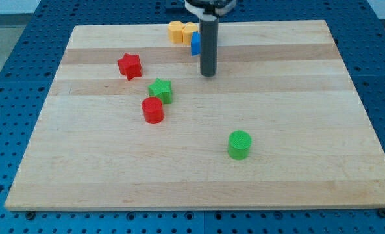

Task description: Move green circle to the center

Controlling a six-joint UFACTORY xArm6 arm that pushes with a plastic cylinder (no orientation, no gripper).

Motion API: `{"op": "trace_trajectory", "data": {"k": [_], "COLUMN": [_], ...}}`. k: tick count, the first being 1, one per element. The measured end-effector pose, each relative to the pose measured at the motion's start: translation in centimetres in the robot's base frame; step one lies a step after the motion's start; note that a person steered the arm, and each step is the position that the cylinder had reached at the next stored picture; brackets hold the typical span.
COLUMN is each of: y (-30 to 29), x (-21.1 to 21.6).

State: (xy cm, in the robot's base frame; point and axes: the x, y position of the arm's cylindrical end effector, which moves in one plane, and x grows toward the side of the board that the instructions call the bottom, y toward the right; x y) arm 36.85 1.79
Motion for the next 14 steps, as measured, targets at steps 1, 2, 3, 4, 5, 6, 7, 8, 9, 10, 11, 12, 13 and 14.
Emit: {"op": "trace_trajectory", "data": {"k": [1,2,3,4,5,6,7,8,9,10,11,12,13,14], "y": [0.6,0.7,1.0,1.0,1.1,1.5,2.1,4.5,5.3,6.9,8.6,10.3,11.0,11.4], "x": [4.6,9.7,14.0,17.4,19.1,17.1,14.5,15.7,18.0,19.2,18.8,18.0,16.6,15.3]}}
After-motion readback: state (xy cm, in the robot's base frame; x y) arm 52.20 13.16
